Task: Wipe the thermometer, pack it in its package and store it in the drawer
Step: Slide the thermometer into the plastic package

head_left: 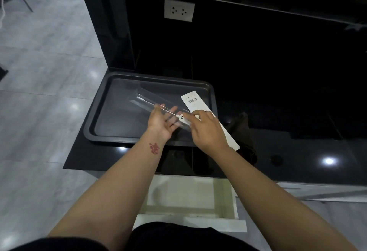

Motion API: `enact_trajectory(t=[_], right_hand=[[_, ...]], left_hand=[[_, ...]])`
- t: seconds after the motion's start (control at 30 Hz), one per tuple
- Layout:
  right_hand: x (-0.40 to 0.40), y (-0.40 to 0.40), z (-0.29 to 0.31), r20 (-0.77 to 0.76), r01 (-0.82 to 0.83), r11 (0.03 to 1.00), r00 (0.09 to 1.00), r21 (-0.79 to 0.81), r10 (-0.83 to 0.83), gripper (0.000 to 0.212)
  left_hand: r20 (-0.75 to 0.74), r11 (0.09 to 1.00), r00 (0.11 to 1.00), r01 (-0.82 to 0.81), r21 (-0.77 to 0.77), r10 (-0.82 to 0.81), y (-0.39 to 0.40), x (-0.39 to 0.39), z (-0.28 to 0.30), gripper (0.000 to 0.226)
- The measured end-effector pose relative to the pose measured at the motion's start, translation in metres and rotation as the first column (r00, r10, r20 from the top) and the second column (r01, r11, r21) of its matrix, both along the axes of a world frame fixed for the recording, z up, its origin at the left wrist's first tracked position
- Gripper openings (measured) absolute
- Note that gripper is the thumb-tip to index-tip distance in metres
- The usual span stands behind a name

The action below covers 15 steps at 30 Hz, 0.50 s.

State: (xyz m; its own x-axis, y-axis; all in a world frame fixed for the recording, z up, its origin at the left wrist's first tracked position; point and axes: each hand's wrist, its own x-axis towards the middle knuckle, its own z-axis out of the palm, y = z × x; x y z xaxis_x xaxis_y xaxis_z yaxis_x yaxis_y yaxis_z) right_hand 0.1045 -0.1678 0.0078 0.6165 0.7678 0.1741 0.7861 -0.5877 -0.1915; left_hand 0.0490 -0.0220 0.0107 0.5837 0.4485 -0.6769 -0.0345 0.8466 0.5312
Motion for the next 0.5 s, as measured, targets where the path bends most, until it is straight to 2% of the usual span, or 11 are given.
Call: enact_trajectory(t=[0.13, 0.33, 0.4, 0.5], right_hand=[[-0.002, -0.002, -0.004, 0.065, -0.001, 1.0, 0.998, -0.026, 0.003, 0.042], [-0.005, -0.004, -0.003, 0.174, 0.013, 0.998, 0.985, 0.053, -0.022, 0.033], [-0.003, -0.002, 0.0, 0.148, 0.039, 0.996, 0.988, 0.079, -0.051, 0.032], [0.007, 0.0, 0.004, 0.039, 0.199, 0.974, 0.978, 0.108, -0.204, 0.031]], left_hand=[[0.001, 1.0, 1.0, -0.014, -0.019, 0.014, 0.001, 0.0, 0.0, 0.042], [-0.004, 1.0, 1.0, 0.002, -0.022, -0.002, 0.002, 0.0, 0.002, 0.044], [-0.006, 1.0, 1.0, 0.018, -0.022, -0.018, 0.002, -0.001, 0.002, 0.045], [-0.031, 0.998, 0.997, 0.064, -0.006, -0.064, 0.004, -0.003, -0.001, 0.043]])
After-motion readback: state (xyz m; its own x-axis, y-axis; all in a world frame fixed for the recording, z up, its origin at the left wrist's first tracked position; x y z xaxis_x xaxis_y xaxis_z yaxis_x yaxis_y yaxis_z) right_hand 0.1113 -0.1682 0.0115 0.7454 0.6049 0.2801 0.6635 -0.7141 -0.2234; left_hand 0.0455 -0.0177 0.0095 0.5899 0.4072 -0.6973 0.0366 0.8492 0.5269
